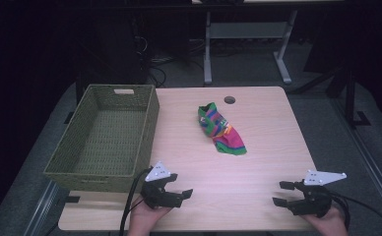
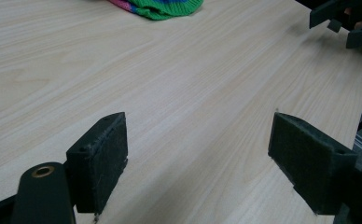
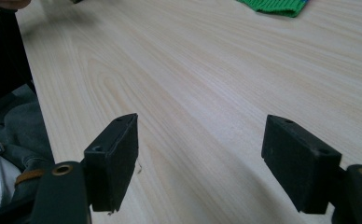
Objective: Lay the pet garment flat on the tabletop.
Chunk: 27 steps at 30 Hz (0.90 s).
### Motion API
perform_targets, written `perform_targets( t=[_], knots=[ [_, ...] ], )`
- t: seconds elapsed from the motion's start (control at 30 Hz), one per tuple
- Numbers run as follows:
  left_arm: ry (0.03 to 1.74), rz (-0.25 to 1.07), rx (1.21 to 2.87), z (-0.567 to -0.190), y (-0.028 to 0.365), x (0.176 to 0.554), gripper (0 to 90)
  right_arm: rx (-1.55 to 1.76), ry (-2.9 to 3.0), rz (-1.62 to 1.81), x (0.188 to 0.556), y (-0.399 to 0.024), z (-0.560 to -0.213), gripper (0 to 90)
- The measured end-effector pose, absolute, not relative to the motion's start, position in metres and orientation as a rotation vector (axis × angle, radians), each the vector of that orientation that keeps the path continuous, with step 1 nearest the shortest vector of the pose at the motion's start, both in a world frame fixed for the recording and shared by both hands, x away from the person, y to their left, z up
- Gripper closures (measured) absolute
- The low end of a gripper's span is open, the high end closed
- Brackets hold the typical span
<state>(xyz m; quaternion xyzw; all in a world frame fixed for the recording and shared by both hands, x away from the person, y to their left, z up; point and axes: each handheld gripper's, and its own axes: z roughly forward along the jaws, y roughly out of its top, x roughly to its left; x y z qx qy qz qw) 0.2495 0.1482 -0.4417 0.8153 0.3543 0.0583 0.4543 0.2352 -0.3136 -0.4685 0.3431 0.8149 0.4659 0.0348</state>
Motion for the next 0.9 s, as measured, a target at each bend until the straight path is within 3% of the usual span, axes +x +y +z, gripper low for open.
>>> perform_targets(
  t=[0.9],
  knots=[
    [0.854, 0.128, 2.038, -0.447, 0.144, 0.247, 19.2, 0.968, 2.585, 1.35, 0.249, -0.294, -0.455, 22.3]
  ],
)
